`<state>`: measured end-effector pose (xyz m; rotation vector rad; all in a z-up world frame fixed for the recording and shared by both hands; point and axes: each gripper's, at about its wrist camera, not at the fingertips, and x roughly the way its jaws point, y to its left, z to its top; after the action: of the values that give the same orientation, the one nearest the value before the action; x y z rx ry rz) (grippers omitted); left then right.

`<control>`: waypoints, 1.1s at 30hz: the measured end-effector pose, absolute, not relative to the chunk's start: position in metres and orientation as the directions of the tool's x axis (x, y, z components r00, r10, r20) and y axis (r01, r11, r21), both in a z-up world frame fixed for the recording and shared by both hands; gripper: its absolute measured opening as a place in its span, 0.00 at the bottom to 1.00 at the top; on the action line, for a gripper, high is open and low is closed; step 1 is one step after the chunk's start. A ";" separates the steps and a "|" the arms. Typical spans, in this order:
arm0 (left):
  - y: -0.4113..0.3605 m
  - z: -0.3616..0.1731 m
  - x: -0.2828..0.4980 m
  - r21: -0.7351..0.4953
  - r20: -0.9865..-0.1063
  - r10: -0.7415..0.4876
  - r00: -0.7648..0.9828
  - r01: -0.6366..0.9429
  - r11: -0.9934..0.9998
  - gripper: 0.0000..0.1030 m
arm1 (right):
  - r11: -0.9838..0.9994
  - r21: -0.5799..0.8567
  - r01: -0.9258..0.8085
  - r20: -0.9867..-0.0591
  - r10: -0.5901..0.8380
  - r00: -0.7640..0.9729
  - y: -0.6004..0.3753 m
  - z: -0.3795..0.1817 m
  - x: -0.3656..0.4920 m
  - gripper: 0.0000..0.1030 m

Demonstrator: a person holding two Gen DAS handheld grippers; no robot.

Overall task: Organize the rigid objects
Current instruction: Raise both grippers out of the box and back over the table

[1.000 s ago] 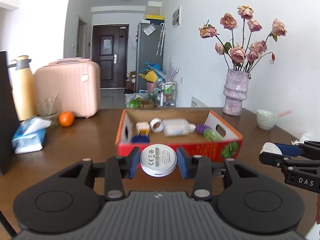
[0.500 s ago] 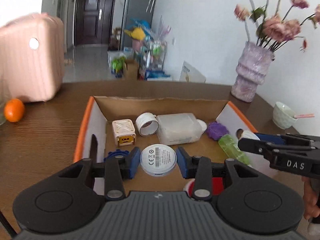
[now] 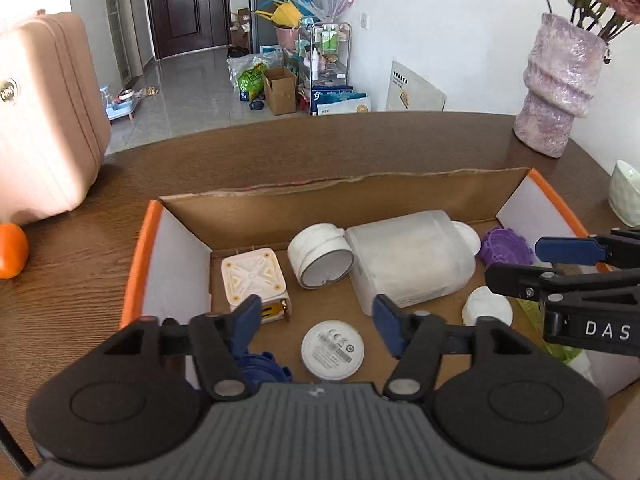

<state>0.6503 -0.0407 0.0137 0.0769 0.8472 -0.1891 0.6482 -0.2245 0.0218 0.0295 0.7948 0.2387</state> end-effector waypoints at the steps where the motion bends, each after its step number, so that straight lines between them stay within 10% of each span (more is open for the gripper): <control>1: -0.041 0.019 0.646 -0.004 -0.748 -0.138 0.649 0.204 0.979 0.65 | 0.973 0.110 -0.205 -0.701 0.223 0.678 -0.226 0.025 0.647 0.60; 33: -0.010 0.189 0.365 0.054 -0.420 -0.121 0.899 0.158 0.986 0.91 | 0.959 0.047 -0.279 -0.441 0.271 0.856 -0.238 0.190 0.391 0.86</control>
<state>0.3645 -0.0100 0.1885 0.0875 0.4291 -0.1445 0.3914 -0.2375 0.1901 -0.0186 0.4607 0.2892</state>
